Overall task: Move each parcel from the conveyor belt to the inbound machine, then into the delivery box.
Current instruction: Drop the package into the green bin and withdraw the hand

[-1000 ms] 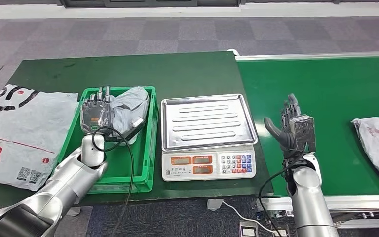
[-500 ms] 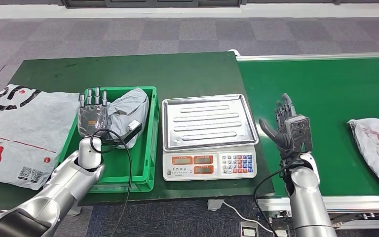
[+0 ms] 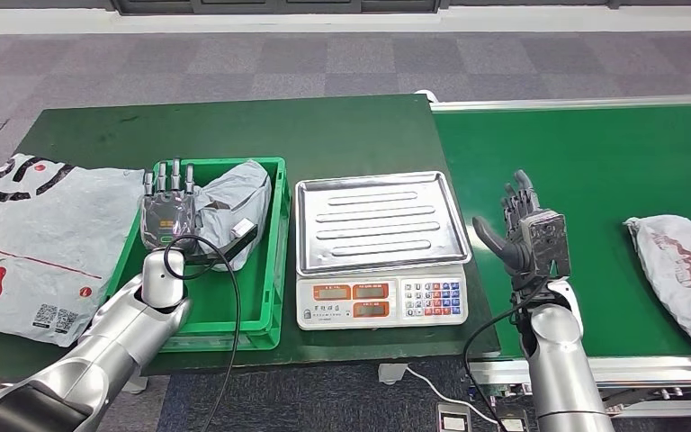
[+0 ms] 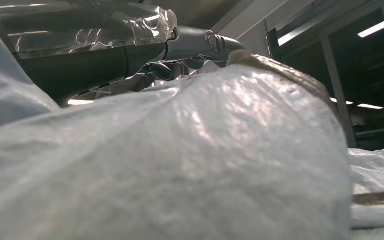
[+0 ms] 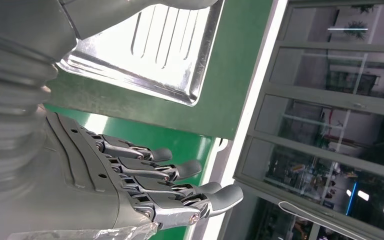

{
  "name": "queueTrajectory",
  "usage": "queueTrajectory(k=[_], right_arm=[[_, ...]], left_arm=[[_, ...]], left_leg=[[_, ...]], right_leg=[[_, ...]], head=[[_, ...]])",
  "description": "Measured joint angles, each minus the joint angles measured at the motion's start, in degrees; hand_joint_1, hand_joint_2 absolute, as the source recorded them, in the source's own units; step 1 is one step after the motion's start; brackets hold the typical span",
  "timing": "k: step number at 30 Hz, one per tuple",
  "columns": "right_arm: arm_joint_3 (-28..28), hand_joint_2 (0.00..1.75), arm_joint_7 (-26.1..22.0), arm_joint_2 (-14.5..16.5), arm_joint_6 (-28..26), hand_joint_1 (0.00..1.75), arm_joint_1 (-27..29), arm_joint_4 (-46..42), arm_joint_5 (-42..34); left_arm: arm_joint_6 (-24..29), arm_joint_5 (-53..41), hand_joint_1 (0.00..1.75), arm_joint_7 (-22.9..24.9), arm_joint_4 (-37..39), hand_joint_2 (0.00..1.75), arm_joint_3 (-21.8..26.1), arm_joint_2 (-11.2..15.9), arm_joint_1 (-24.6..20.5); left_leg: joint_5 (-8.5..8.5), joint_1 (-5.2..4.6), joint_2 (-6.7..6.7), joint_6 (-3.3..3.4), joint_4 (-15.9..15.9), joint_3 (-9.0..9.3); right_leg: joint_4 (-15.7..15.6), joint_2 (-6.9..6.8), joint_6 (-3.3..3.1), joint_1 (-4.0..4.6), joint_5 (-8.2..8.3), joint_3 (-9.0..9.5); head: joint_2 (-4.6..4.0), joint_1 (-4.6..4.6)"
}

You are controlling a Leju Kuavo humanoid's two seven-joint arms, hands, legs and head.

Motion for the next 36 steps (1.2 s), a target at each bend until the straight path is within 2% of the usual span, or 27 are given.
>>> queueTrajectory(k=[20, 24, 25, 26, 27, 28, 30, 31, 32, 33, 34, 36], right_arm=[[0.0, 1.75, 0.0, 0.0, 0.0, 0.00, 0.0, 0.0, 0.0], [0.0, 1.75, 0.1, 0.0, 0.1, 0.00, 0.0, 0.0, 0.0], [0.0, 1.75, 0.4, 0.0, 0.2, 0.00, -0.1, 0.0, 0.1], [0.0, 1.75, 0.5, 0.0, 0.4, 0.00, -0.2, 0.2, 0.2], [0.1, 1.75, 0.4, -0.1, 0.4, 0.00, -0.6, 0.8, 0.3], [0.2, 1.75, 0.0, -0.2, 0.4, 0.00, -1.0, 1.6, 0.2], [0.3, 1.75, -1.0, -0.4, 0.0, 0.00, -1.9, 3.5, -0.1], [0.4, 1.75, -1.3, -0.5, -0.1, 0.00, -2.2, 4.3, -0.3], [0.5, 1.75, -1.5, -0.6, -0.2, 0.00, -2.4, 4.9, -0.4], [0.6, 1.75, -1.5, -0.6, -0.3, 0.00, -2.6, 5.4, -0.4], [0.7, 1.75, -1.6, -0.7, -0.3, 0.00, -2.7, 5.7, -0.5], [1.0, 1.75, -1.6, -0.7, -0.4, 0.00, -2.9, 6.1, -0.5]], left_arm=[[0.0, 0.0, 0.00, 0.0, 0.0, 1.75, 0.0, 0.0, 0.0], [-0.9, 0.8, 0.00, -0.9, 0.0, 0.00, 0.1, -0.1, 0.0], [-3.0, 2.9, 0.00, -3.0, -0.2, 0.00, 0.6, -0.5, 0.0], [-7.1, 7.0, 0.00, -7.0, -0.7, 0.00, 1.8, -1.0, 0.1], [-13.9, 13.7, 0.00, -13.3, -1.8, 0.00, 4.2, -1.7, 0.3], [-22.9, 23.0, 0.00, -21.1, -3.7, 0.00, 7.8, -2.4, 0.7], [-42.4, 48.4, 0.00, -35.9, -8.6, 0.00, 16.2, -3.3, 1.7], [-49.9, 63.8, 0.00, -40.7, -10.8, 0.00, 19.8, -3.6, 2.2], [-54.5, 79.4, 0.00, -43.1, -12.4, 0.00, 22.5, -3.7, 2.5], [-55.9, 95.3, 0.00, -43.9, -13.4, 0.00, 24.6, -3.9, 2.8], [-55.2, 109.3, 0.00, -43.7, -14.1, 0.00, 26.1, -4.1, 2.9], [-50.9, 130.9, 0.00, -43.1, -15.1, 0.00, 28.1, -4.7, 3.2]], left_leg=[[0.00, 0.00, 0.00, 0.00, 0.0, 0.00], [0.00, 0.00, 0.00, 0.00, 0.0, 0.01], [0.00, 0.00, -0.01, 0.00, 0.0, 0.00], [0.00, 0.00, -0.02, 0.00, 0.0, -0.02], [0.02, 0.00, -0.03, 0.01, 0.0, -0.04], [0.04, 0.00, -0.04, 0.03, 0.0, -0.06], [0.12, 0.00, -0.08, 0.08, 0.0, -0.13], [0.16, 0.00, -0.13, 0.09, 0.0, -0.18], [0.18, 0.00, -0.18, 0.09, 0.0, -0.23], [0.19, 0.00, -0.20, 0.08, 0.0, -0.25], [0.19, -0.01, -0.18, 0.06, 0.0, -0.24], [0.16, -0.02, -0.08, 0.06, 0.0, -0.23]], right_leg=[[0.0, 0.00, 0.00, 0.00, 0.00, 0.00], [0.0, 0.00, 0.00, 0.00, 0.00, -0.01], [0.0, -0.02, 0.00, 0.00, 0.00, -0.01], [0.0, -0.03, 0.00, 0.00, 0.00, -0.02], [0.0, -0.05, 0.00, 0.00, 0.01, -0.02], [0.0, -0.06, 0.02, 0.00, 0.02, -0.03], [0.0, -0.10, 0.05, 0.00, 0.05, -0.07], [0.0, -0.14, 0.06, 0.00, 0.06, -0.09], [0.0, -0.18, 0.06, 0.00, 0.06, -0.10], [0.0, -0.19, 0.06, -0.01, 0.06, -0.12], [0.0, -0.16, 0.07, -0.02, 0.07, -0.14], [0.0, -0.04, 0.07, -0.04, 0.10, -0.19]], head=[[0.00, 0.00], [0.00, 0.00], [0.00, 0.00], [0.00, 0.00], [0.00, 0.01], [0.00, 0.01], [0.00, 0.01], [0.00, 0.01], [0.00, 0.01], [0.00, 0.02], [0.00, 0.01], [0.00, 0.01]])
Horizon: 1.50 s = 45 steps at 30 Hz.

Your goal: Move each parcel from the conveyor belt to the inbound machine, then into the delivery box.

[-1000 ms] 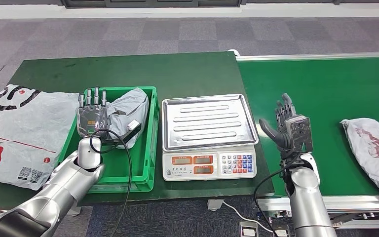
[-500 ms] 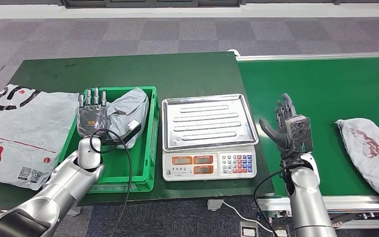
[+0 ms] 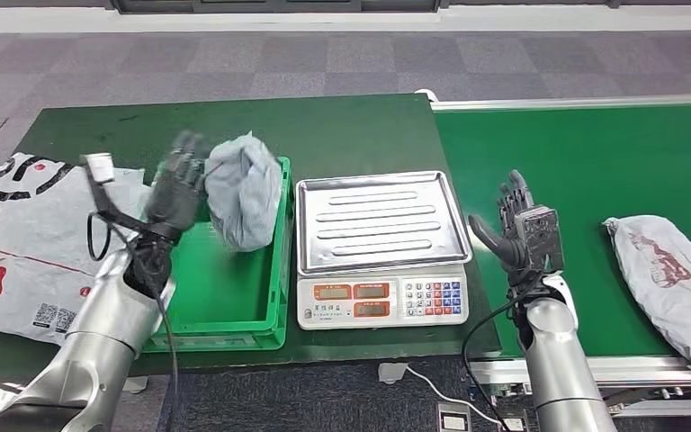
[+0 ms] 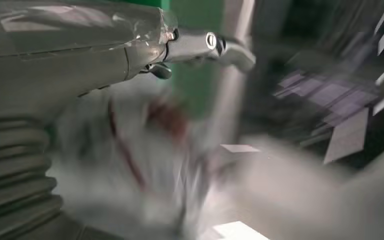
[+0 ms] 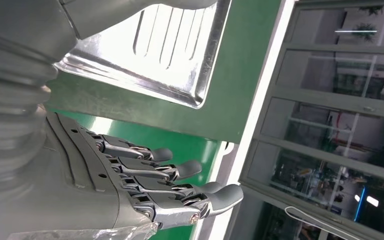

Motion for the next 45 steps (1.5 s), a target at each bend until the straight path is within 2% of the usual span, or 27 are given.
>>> queueTrajectory(k=[2, 4, 9, 11, 13, 18, 45], right_arm=[[0.2, 1.75, 0.0, -0.1, 0.0, 0.00, -0.1, 0.3, 0.0], [0.3, 1.75, 0.0, -0.2, -0.1, 0.00, -0.2, 0.5, 0.0], [0.5, 1.75, 0.0, -0.3, -0.1, 0.00, -0.5, 1.1, 0.0], [0.6, 1.75, 0.0, -0.3, -0.1, 0.00, -0.6, 1.2, -0.1], [0.6, 1.75, 0.1, -0.3, -0.2, 0.00, -0.6, 1.2, -0.1], [0.6, 1.75, 0.2, -0.3, -0.3, 0.00, -0.5, 1.2, -0.1], [0.7, 1.75, 0.2, -0.3, -0.3, 0.00, -0.5, 1.2, -0.2]], left_arm=[[2.2, 8.8, 0.00, 0.3, -0.9, 0.00, 1.2, -0.3, 0.5], [2.5, 4.9, 0.00, 0.3, -1.5, 0.00, 2.0, -0.5, 0.8], [2.8, -32.5, 0.00, 0.2, -2.6, 0.00, 3.7, -0.7, 1.1], [3.7, -36.3, 0.00, -0.3, -2.9, 0.87, 3.8, -0.7, 1.2], [5.4, -34.8, 0.00, -1.1, -3.2, 1.75, 3.8, -0.7, 1.4], [7.8, -33.4, 0.00, -2.0, -4.1, 1.75, 3.8, -0.7, 1.9], [7.9, -33.4, 0.00, -2.0, -4.8, 1.75, 3.7, -0.7, 2.4]], left_leg=[[-0.01, 0.00, 0.05, 0.01, 0.0, -0.01], [0.00, 0.01, 0.00, 0.01, 0.0, -0.04], [0.00, 0.01, -0.02, 0.01, 0.0, -0.07], [0.00, 0.00, 0.00, 0.01, 0.0, -0.06], [0.00, 0.00, 0.01, 0.01, 0.0, -0.06], [0.01, 0.01, 0.01, 0.00, 0.0, -0.06], [0.01, 0.01, 0.02, -0.01, 0.0, -0.06]], right_leg=[[0.0, 0.04, 0.00, 0.00, 0.02, -0.05], [0.0, -0.03, 0.00, 0.02, 0.01, -0.05], [0.0, -0.05, -0.01, 0.02, 0.02, -0.04], [0.0, -0.02, -0.01, 0.01, 0.03, -0.06], [0.0, 0.00, -0.02, 0.01, 0.03, -0.08], [0.0, -0.01, -0.02, 0.03, 0.03, -0.08], [0.0, 0.00, -0.02, 0.01, 0.03, -0.08]], head=[[0.00, -0.01], [0.00, -0.01], [0.00, -0.01], [0.00, 0.00], [0.00, 0.00], [0.00, -0.01], [0.00, -0.01]])
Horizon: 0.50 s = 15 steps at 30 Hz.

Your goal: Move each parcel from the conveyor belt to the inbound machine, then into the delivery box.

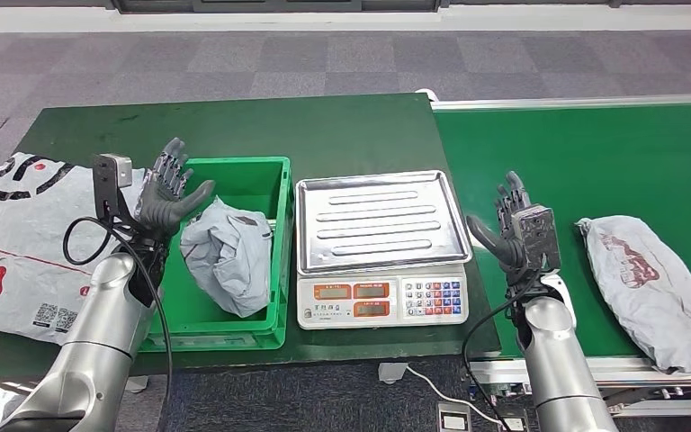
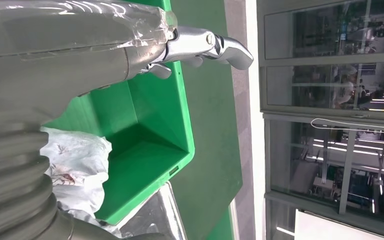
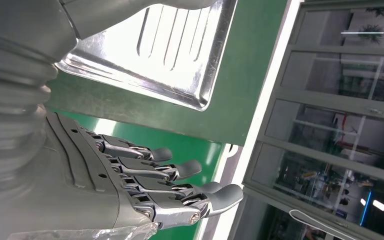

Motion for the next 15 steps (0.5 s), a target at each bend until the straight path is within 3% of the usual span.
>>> queueTrajectory(k=[15], right_arm=[[0.0, 1.75, 0.0, 0.0, 0.0, 0.00, 0.0, 0.0, 0.0]], left_arm=[[0.0, 0.0, 0.00, 0.0, 0.0, 1.75, 0.0, 0.0, 0.0]], left_leg=[[0.00, 0.00, 0.00, 0.00, 0.0, 0.00]], right_leg=[[0.0, 0.00, 0.00, 0.00, 0.00, 0.00]], head=[[0.00, 0.00]])
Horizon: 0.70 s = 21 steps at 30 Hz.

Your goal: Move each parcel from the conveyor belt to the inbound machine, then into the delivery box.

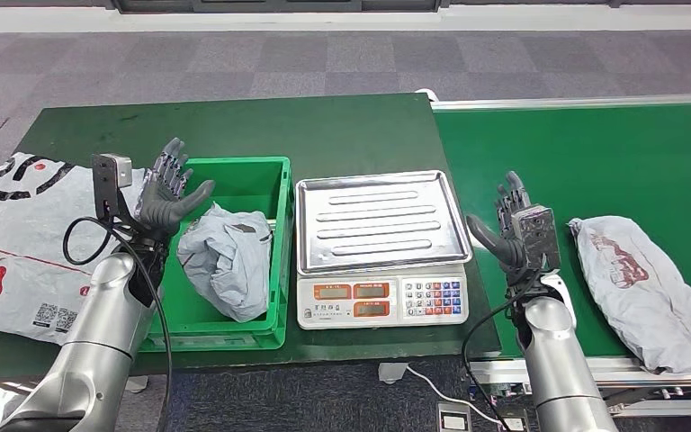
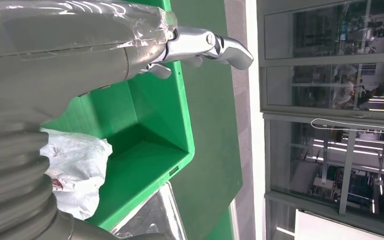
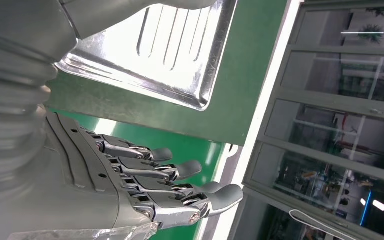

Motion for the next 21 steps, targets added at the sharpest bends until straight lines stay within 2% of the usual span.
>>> queueTrajectory(k=[13, 15, 17, 19, 21], right_arm=[[0.0, 1.75, 0.0, 0.0, 0.0, 0.00, 0.0, 0.0, 0.0], [0.0, 1.75, 0.0, 0.0, -0.1, 0.00, 0.0, 0.0, 0.2], [0.2, 1.75, -0.1, 0.0, -0.4, 0.00, -0.1, 0.0, 0.7], [0.5, 1.75, -0.3, 0.1, -1.0, 0.00, -0.2, 0.2, 1.1], [1.0, 1.75, -0.6, 0.3, -1.4, 0.00, -0.2, 0.4, 1.2]], left_arm=[[0.2, -0.2, 0.00, -0.1, 0.0, 1.75, 0.0, 0.0, 0.0], [3.6, -3.4, 0.00, -0.6, 0.1, 1.75, -0.3, -0.1, -0.9], [12.4, -10.9, 0.00, 0.8, 1.1, 1.75, -1.5, -0.8, -5.4], [20.6, -17.3, 0.00, 4.4, 3.7, 1.75, -3.0, -2.0, -14.1], [23.7, -19.6, 0.00, 6.3, 6.6, 1.75, -4.3, -2.9, -22.3]], left_leg=[[0.01, 0.00, 0.00, -0.01, 0.0, 0.01], [0.06, 0.01, -0.01, -0.04, 0.1, -0.03], [0.23, 0.10, -0.12, -0.10, 0.2, -0.44], [0.46, 0.30, -0.33, -0.16, 0.4, -1.08], [0.56, 0.38, -0.44, -0.17, 0.3, -1.26]], right_leg=[[0.0, 0.00, 0.00, 0.00, 0.00, -0.01], [0.0, 0.00, -0.01, 0.03, 0.05, -0.10], [0.0, -0.12, -0.05, 0.18, 0.21, -0.39], [0.0, -0.37, -0.12, 0.43, 0.45, -0.77], [0.0, -0.46, -0.14, 0.45, 0.58, -0.90]], head=[[0.00, 0.00], [0.00, 0.00], [0.00, 0.00], [0.00, 0.02], [0.00, 0.03]])
